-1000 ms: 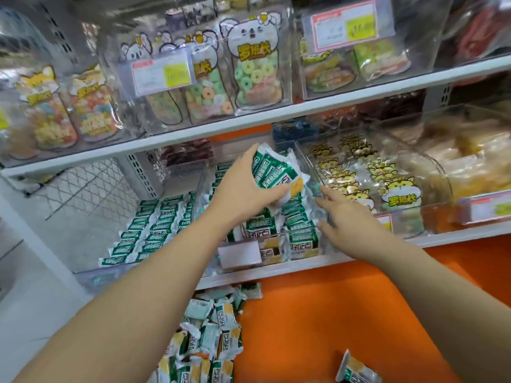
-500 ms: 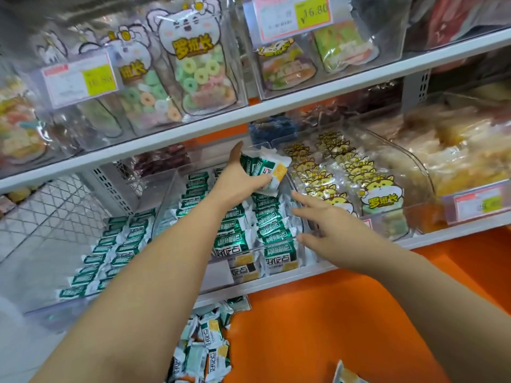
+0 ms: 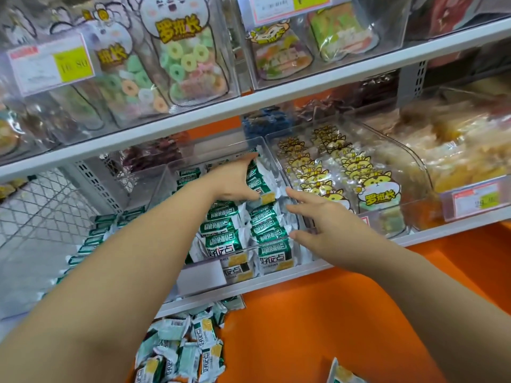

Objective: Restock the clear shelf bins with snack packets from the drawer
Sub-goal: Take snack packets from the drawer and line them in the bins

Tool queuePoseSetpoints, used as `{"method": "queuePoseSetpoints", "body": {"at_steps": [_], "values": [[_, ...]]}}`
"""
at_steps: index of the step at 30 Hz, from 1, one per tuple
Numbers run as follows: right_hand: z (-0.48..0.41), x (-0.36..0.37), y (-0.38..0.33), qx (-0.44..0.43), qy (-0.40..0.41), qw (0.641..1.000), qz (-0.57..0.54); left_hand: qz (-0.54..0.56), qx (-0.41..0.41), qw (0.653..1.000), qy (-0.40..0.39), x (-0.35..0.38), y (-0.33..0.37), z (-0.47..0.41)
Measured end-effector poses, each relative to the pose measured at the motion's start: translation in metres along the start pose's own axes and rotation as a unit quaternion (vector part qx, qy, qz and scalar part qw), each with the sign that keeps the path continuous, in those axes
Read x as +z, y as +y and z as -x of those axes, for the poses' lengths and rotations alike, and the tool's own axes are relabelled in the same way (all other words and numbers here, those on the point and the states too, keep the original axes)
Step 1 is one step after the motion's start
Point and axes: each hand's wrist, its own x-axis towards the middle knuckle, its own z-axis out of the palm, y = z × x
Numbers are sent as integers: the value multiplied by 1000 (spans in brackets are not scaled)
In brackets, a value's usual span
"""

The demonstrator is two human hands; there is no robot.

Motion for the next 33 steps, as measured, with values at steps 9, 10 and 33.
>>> {"method": "queuePoseSetpoints", "body": {"at_steps": [9,10,33], "values": [[0,-2,-3,-1,-8,1000,9,-123,-83,987,-62,10,15,-11],[1,-2,-3,0,-9,1000,11,-140,-90,985,-52,14,18,-9],[1,2,-9,3,-6,999,32,-136,-102,980,-106,21,27,-17]]}}
